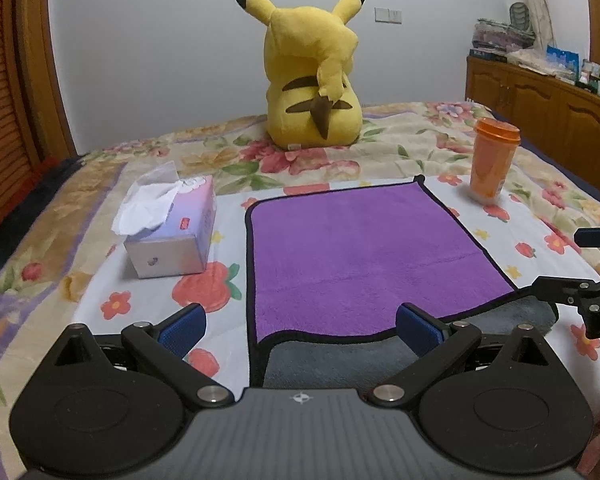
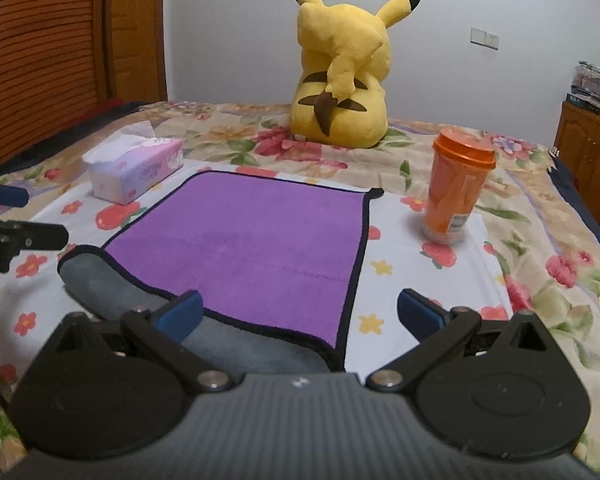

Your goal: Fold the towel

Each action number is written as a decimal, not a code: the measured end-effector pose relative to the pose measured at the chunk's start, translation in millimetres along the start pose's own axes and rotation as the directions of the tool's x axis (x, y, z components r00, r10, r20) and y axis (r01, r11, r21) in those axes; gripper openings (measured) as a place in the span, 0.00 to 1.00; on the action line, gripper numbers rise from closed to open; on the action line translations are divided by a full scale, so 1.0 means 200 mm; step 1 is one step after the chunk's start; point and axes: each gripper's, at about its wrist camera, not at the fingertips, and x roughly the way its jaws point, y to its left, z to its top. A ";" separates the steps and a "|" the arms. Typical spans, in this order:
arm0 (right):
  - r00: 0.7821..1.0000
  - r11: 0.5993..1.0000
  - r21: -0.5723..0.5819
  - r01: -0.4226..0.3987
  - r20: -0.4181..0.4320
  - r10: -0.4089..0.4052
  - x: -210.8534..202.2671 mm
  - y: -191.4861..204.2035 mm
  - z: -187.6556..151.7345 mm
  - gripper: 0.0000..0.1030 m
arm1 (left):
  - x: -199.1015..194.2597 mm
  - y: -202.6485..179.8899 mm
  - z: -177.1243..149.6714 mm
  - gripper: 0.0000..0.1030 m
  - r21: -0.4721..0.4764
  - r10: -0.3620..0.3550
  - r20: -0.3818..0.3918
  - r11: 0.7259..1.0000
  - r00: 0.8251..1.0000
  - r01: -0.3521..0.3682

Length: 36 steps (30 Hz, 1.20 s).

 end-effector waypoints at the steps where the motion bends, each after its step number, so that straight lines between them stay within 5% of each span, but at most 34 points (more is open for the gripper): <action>1: 1.000 1.000 -0.005 -0.001 -0.003 0.001 0.01 0.00 0.00 1.00 | 0.02 0.01 0.00 1.00 0.000 -0.003 -0.009 1.000 1.000 0.003; 5: 1.000 1.000 -0.018 -0.005 -0.013 0.004 0.05 0.00 0.00 1.00 | 0.07 0.04 -0.01 0.98 -0.006 -0.018 -0.047 1.000 0.999 0.017; 13: 0.997 1.000 -0.013 -0.010 -0.071 0.009 0.14 -0.02 -0.02 1.00 | 0.18 0.08 -0.04 0.79 -0.014 -0.076 -0.119 0.997 0.990 0.075; 30: 0.977 0.998 0.065 -0.027 -0.211 0.040 0.28 -0.12 -0.10 0.99 | 0.31 0.15 -0.10 0.57 -0.069 -0.091 -0.228 0.995 0.970 0.077; 33: 0.970 0.995 0.089 -0.052 -0.231 0.072 0.29 -0.12 -0.10 0.86 | 0.32 0.16 -0.11 0.57 -0.074 -0.098 -0.241 0.994 0.965 0.082; 36: 0.968 0.993 0.094 -0.067 -0.237 0.088 0.29 -0.12 -0.09 0.85 | 0.32 0.16 -0.12 0.57 -0.084 -0.101 -0.250 0.993 0.963 0.083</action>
